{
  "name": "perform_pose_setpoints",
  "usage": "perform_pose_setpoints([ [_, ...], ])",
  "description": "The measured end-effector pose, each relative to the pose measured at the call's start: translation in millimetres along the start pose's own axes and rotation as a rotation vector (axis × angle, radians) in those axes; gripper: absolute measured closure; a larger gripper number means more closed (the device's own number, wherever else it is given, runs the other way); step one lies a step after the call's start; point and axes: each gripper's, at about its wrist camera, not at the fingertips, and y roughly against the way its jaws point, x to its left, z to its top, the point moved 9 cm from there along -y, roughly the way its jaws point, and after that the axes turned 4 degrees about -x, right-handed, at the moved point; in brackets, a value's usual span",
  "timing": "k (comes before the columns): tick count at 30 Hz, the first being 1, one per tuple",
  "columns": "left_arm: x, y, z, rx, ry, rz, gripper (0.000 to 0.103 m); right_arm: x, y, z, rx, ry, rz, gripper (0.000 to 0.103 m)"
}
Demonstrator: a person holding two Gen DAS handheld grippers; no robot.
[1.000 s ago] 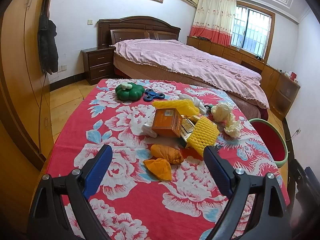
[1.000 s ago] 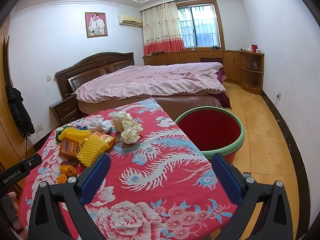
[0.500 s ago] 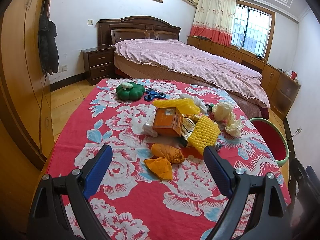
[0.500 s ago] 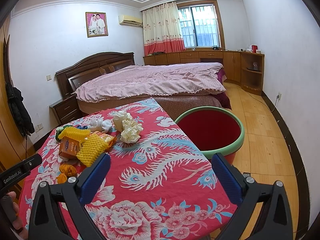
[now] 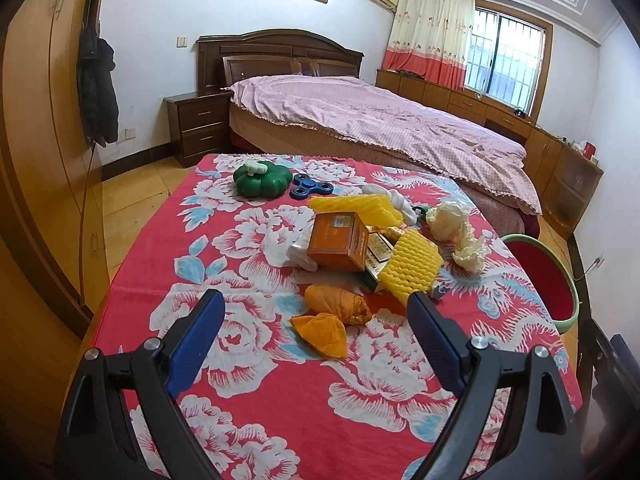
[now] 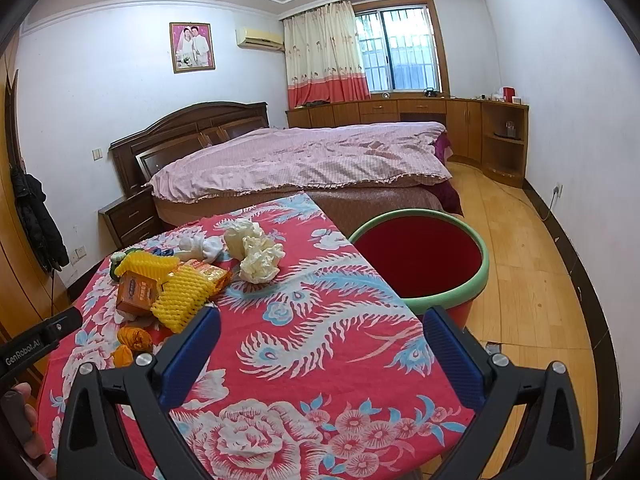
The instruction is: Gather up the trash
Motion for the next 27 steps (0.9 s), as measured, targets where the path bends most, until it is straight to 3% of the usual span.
perform_pose_setpoints([
  [13, 10, -13, 2, 0.035, 0.007, 0.013, 0.011, 0, -8, -9, 0.018, 0.022, -0.002, 0.000],
  [21, 12, -33, 12, 0.070, -0.008, 0.016, 0.011, 6, -30, -7, 0.091, 0.040, 0.039, 0.000],
  [27, -2, -55, 17, 0.117, -0.016, -0.033, 0.011, 15, -53, 0, 0.159, 0.037, 0.088, 0.000],
])
